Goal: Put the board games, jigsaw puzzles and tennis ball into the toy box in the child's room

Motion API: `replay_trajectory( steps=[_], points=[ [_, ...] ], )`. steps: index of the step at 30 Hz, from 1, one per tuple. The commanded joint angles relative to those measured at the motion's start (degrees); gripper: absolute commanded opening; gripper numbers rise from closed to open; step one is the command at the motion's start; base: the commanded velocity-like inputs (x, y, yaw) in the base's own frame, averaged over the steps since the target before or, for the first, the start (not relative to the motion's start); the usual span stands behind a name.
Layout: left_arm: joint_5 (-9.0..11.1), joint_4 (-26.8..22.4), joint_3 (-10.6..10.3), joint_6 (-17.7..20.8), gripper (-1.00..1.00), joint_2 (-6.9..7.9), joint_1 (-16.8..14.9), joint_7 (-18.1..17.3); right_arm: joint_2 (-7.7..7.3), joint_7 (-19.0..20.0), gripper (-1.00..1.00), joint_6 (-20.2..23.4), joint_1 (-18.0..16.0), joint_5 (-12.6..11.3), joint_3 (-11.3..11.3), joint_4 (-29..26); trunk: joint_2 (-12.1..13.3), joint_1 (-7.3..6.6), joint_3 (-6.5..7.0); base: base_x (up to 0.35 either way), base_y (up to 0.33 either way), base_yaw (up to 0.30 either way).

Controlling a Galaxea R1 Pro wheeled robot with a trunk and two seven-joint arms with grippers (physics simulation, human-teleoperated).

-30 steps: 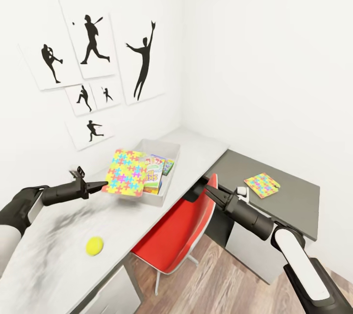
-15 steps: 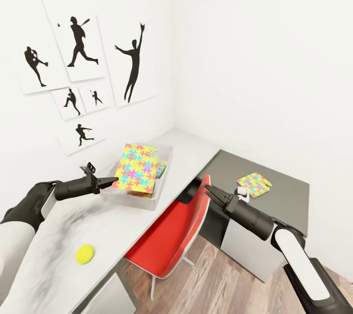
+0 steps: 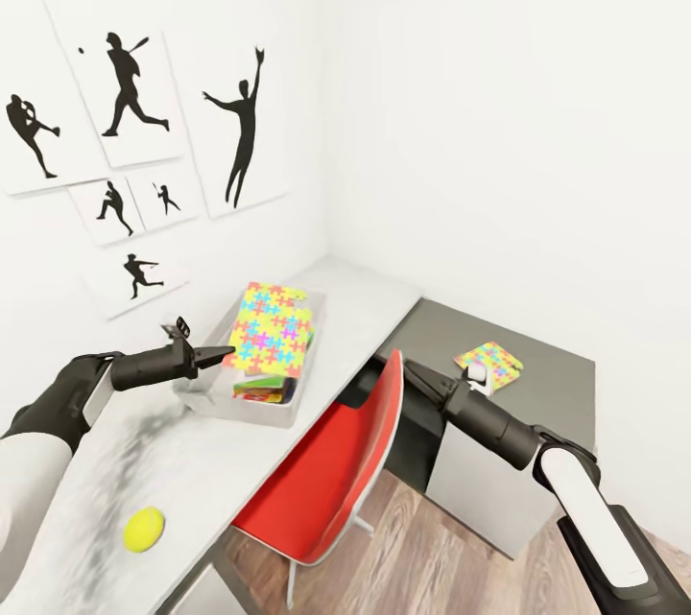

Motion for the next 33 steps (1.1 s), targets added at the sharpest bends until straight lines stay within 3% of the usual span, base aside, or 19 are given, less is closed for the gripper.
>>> replay_trajectory(
  steps=[1, 29, 33],
  points=[
    [0.1, 0.0, 0.0, 0.6, -1.0, 0.03, 0.0, -0.1, -0.03, 0.0, 1.0, 0.2, -0.1, -0.2, 0.0, 0.0, -0.1, 0.05, -0.12, 0.189, 0.114, -0.002],
    [0.0, 0.5, -0.2, 0.6, -1.0, 0.06, 0.0, 1.8, -0.03, -0.1, 1.0, 0.2, -0.1, -0.3, 0.0, -0.1, -0.1, 0.05, -0.02, 0.093, -0.003, 0.02],
    [0.0, 0.8, -0.1, 1.3, -1.0, 0.07, 0.0, 6.9, -0.03, -0.1, 1.0, 0.2, -0.1, -0.3, 0.0, -0.1, -0.1, 0.05, 0.08, 0.001, -0.001, 0.172]
  ],
)
